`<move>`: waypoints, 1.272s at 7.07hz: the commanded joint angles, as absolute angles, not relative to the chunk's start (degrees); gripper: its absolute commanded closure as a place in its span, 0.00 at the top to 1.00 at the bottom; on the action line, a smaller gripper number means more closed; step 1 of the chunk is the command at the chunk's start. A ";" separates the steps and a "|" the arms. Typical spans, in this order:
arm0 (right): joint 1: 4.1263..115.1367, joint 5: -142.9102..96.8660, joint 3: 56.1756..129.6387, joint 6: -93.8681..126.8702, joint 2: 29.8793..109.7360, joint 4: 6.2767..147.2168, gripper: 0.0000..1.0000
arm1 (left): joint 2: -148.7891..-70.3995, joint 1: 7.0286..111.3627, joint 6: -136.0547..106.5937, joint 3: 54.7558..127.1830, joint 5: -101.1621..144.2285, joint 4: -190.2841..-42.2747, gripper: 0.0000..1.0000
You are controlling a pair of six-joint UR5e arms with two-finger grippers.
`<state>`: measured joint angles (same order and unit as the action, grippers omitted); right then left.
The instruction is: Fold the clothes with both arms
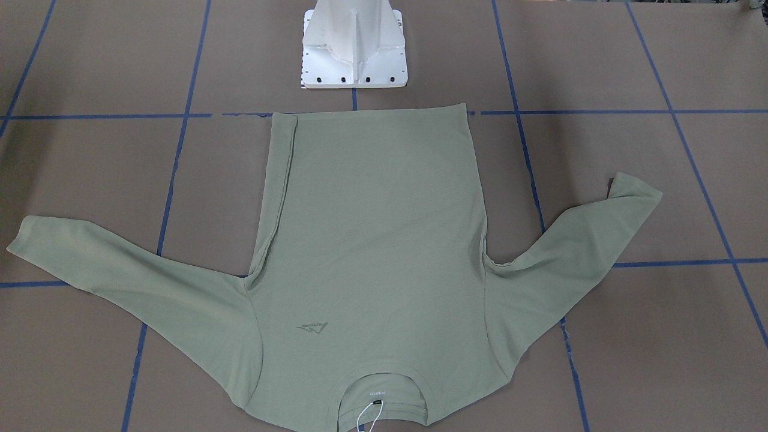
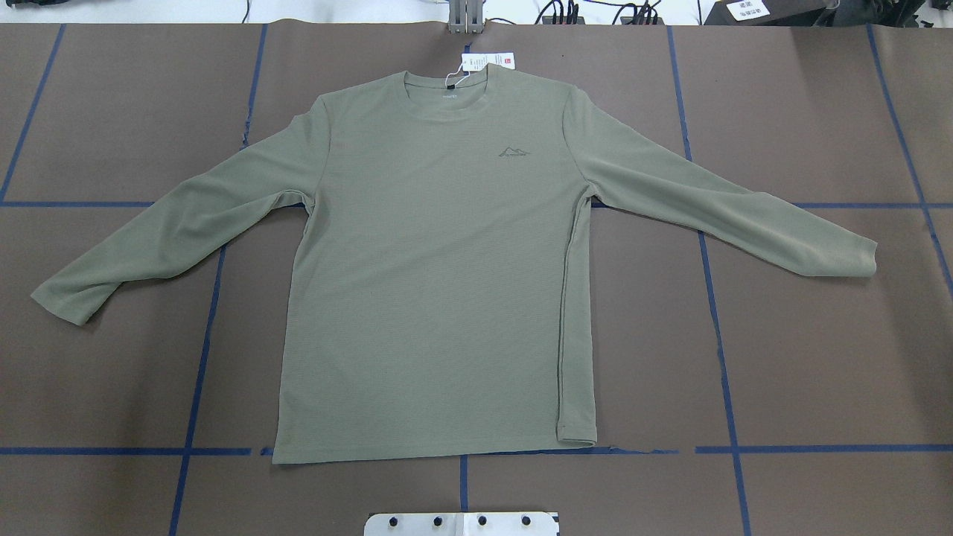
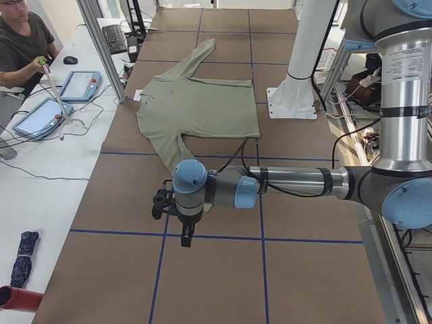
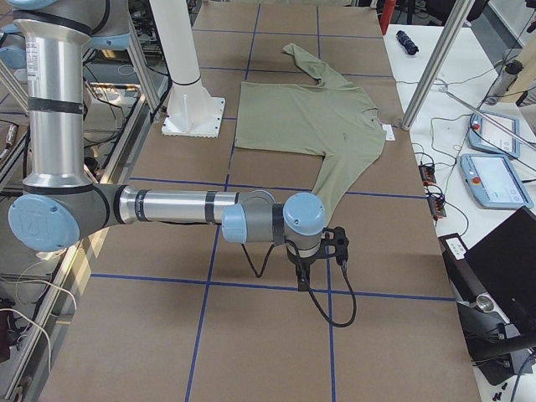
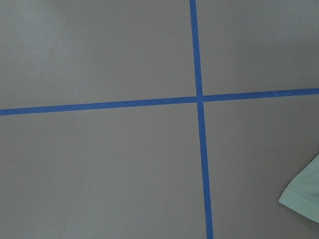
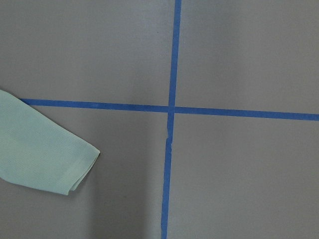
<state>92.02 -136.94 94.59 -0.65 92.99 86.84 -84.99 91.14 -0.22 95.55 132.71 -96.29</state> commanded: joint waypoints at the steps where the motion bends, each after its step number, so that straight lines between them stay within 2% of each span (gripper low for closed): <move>1: 92.02 -137.02 94.66 -0.62 92.99 86.84 1.00 | -84.99 91.14 -0.09 95.19 132.71 -96.33 1.00; 4: 90.19 -137.02 94.66 -0.79 92.29 85.97 1.00 | -85.69 91.06 -0.26 95.53 132.72 -97.64 1.00; 7: 84.84 -136.76 95.02 8.66 92.37 77.18 1.00 | -91.04 89.40 -0.26 95.10 132.80 -102.36 1.00; 8: 79.86 -136.06 94.66 14.79 92.55 70.56 1.00 | -90.27 87.64 -0.61 95.36 132.89 -103.70 1.00; 9: 75.54 -130.49 91.70 21.73 94.72 56.31 1.00 | -90.18 87.63 -0.18 95.80 134.11 -104.49 1.00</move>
